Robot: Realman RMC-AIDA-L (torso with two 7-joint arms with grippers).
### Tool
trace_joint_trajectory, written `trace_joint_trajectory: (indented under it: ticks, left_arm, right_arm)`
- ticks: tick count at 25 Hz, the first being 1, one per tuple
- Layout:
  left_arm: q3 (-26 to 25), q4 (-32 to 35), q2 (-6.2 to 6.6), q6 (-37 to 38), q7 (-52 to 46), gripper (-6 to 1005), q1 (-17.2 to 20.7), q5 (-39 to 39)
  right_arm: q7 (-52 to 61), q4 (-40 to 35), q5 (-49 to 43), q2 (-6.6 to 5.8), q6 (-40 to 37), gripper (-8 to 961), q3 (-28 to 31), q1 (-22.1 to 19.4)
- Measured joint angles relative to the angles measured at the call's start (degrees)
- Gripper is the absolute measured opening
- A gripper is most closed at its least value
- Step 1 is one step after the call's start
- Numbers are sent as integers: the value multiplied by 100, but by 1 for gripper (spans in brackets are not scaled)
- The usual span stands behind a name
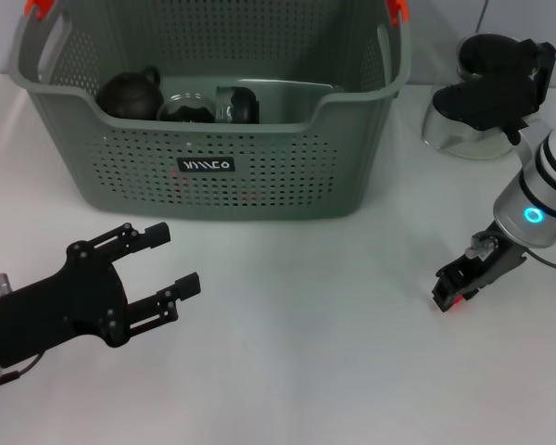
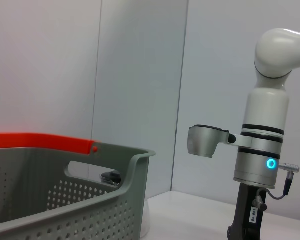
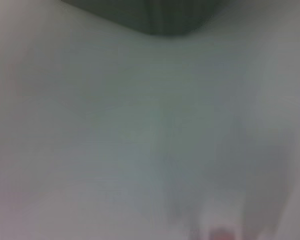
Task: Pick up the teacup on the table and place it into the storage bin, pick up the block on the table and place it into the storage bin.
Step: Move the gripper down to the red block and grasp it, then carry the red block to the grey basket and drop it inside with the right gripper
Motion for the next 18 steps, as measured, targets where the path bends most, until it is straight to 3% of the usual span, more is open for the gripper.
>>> trace_joint_trajectory:
  ticks: [8, 13, 18]
  left_arm:
    - [0, -55, 5, 0, 0, 732, -20, 0]
    - [0, -63, 9, 0, 11, 732, -18, 0]
    - [0, -63, 2, 1, 61, 732, -6, 0]
  right_arm:
    - [-1, -39, 6, 6, 57, 364, -161, -34]
    - [-20, -67, 13, 6, 63, 208, -164, -43]
    - [-72, -677, 209, -24, -239, 205, -108, -227]
